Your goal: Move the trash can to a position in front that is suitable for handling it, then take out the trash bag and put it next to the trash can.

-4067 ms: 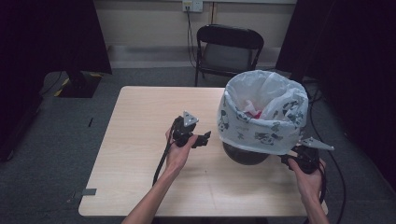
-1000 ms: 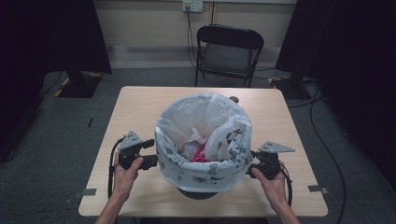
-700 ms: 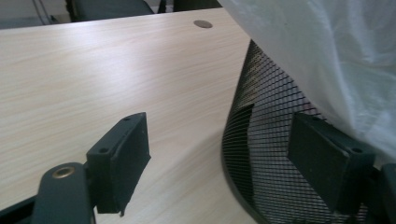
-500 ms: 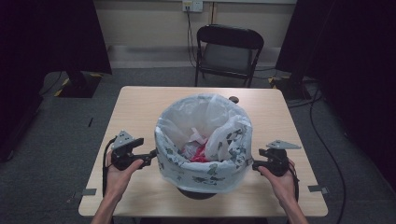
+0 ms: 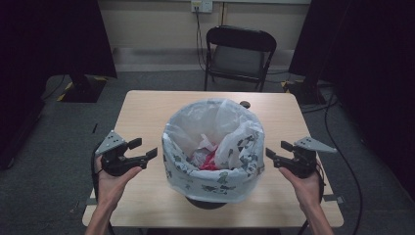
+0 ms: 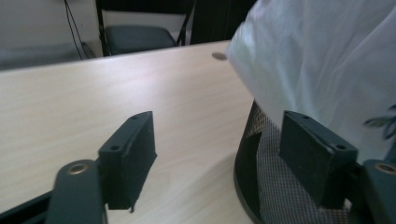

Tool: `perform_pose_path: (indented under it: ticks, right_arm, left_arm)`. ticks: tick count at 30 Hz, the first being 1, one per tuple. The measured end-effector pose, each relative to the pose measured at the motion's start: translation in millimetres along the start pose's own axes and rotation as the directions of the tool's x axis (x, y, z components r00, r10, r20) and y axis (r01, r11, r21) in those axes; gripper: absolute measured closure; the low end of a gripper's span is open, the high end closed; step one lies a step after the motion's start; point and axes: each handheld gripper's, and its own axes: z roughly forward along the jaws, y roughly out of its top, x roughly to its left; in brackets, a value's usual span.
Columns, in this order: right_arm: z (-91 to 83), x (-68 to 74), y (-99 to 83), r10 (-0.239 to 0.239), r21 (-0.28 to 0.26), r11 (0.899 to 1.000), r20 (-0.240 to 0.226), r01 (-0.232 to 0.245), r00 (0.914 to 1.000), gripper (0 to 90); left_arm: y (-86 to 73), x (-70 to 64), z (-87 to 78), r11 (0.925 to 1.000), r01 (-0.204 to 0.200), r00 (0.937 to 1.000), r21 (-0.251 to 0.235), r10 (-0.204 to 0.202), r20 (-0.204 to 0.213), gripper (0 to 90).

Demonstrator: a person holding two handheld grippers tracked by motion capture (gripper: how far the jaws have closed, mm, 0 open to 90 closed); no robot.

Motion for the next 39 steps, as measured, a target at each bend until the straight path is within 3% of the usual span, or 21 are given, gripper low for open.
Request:
perform_pose_path:
  ticks: [1,4,6,9,13,16,17,18,19,22,23,24,25,28,32,34,35,36,38,39]
  right_arm:
    - [-5.6,-3.9,9.3,0.020,-0.003,1.000,-0.025,-0.021,0.9995,37.2]
    - [-11.3,-5.5,18.0,0.023,-0.017,1.000,-0.046,-0.024,0.9987,39.8]
    - [-20.3,-1.7,27.0,0.039,-0.063,0.997,-0.101,-0.045,0.9941,40.3]
    - [-24.4,5.1,34.9,0.015,-0.075,0.997,-0.109,-0.023,0.9939,40.2]
    - [-29.9,5.8,50.7,0.020,-0.094,0.995,-0.132,-0.033,0.9910,40.1]
    - [-35.5,7.1,65.9,0.023,-0.121,0.992,-0.164,-0.044,0.9861,38.9]
    - [-37.4,9.0,71.1,0.018,-0.133,0.990,-0.175,-0.041,0.9845,38.3]
    - [-39.4,12.0,76.4,0.008,-0.144,0.989,-0.181,-0.035,0.9835,37.1]
    - [-41.6,15.8,81.3,0.001,-0.155,0.987,-0.189,-0.031,0.9820,36.6]
    - [-45.2,25.2,89.8,-0.011,-0.168,0.985,-0.225,-0.028,0.9743,34.8]
    - [-47.4,36.7,96.6,-0.040,-0.174,0.985,-0.242,-0.003,0.9694,32.5]
    - [-47.9,42.4,99.4,-0.052,-0.177,0.984,-0.253,0.007,0.9662,32.0]
    - [-47.7,47.5,101.8,-0.065,-0.175,0.984,-0.264,0.018,0.9624,31.5]
    - [-45.2,56.2,104.8,-0.086,-0.162,0.986,-0.275,0.042,0.9576,30.2]
    - [-31.6,65.6,104.4,-0.110,-0.108,0.991,-0.280,0.082,0.9537,32.1]
    - [-22.1,66.8,102.3,-0.120,-0.081,0.991,-0.254,0.102,0.9598,48.7]
    - [-22.1,66.8,102.3,-0.120,-0.081,0.991,-0.254,0.102,0.9598,48.7]
    - [-18.9,65.6,101.1,-0.126,-0.092,0.990,-0.244,0.106,0.9615,60.9]
    - [-18.1,64.9,101.2,-0.126,-0.098,0.990,-0.236,0.105,0.9635,66.1]
    - [-18.9,62.9,103.0,-0.119,-0.118,0.989,-0.237,0.093,0.9641,77.3]
  left_arm:
    - [5.9,1.6,-2.7,0.9999,0.013,0.9993,0.010,-0.013,0.034,24.2]
    - [11.8,1.7,-5.4,0.9998,0.022,0.9982,0.002,-0.022,0.056,25.1]
    - [20.2,-2.3,-9.2,0.9996,0.016,0.9978,-0.025,-0.014,0.065,24.7]
    - [25.1,-6.2,-10.2,0.9995,0.003,0.9977,-0.031,0.000,0.068,24.6]
    - [38.7,-13.1,-13.8,0.9991,-0.009,0.9966,-0.040,0.012,0.081,24.7]
    - [51.7,-14.6,-19.1,0.9974,-0.013,0.9958,-0.070,0.019,0.090,28.9]
    - [59.3,-16.6,-22.2,0.9946,-0.002,0.9934,-0.104,0.013,0.114,29.9]
    - [62.4,-18.3,-23.4,0.9930,-0.003,0.9898,-0.118,0.020,0.141,34.3]
    - [62.4,-18.3,-23.4,0.9930,-0.003,0.9898,-0.118,0.020,0.141,38.4]
    - [70.7,-28.3,-23.9,0.9908,-0.020,0.9854,-0.134,0.042,0.165,38.0]
    - [73.0,-31.5,-23.2,0.9901,-0.025,0.9847,-0.138,0.048,0.167,36.9]
    - [77.1,-37.1,-20.5,0.9893,-0.040,0.9792,-0.140,0.067,0.192,36.6]
    - [78.6,-39.9,-18.5,0.9891,-0.045,0.9777,-0.140,0.072,0.197,35.5]
    - [80.0,-43.3,-14.1,0.9901,-0.056,0.9777,-0.128,0.080,0.194,32.4]
    - [77.8,-43.5,-3.6,0.9943,-0.037,0.9784,-0.100,0.056,0.199,30.9]
    - [76.7,-42.7,0.7,0.9954,-0.032,0.9801,-0.090,0.049,0.192,30.7]
    - [76.5,-41.8,1.9,0.9954,-0.035,0.9801,-0.089,0.051,0.192,30.7]
    - [76.7,-41.6,2.7,0.9952,-0.035,0.9804,-0.091,0.052,0.190,30.8]
    - [78.7,-42.8,2.9,0.9946,-0.033,0.9815,-0.098,0.051,0.184,30.7]
    - [80.2,-44.5,2.7,0.9943,-0.028,0.9812,-0.103,0.047,0.187,30.7]
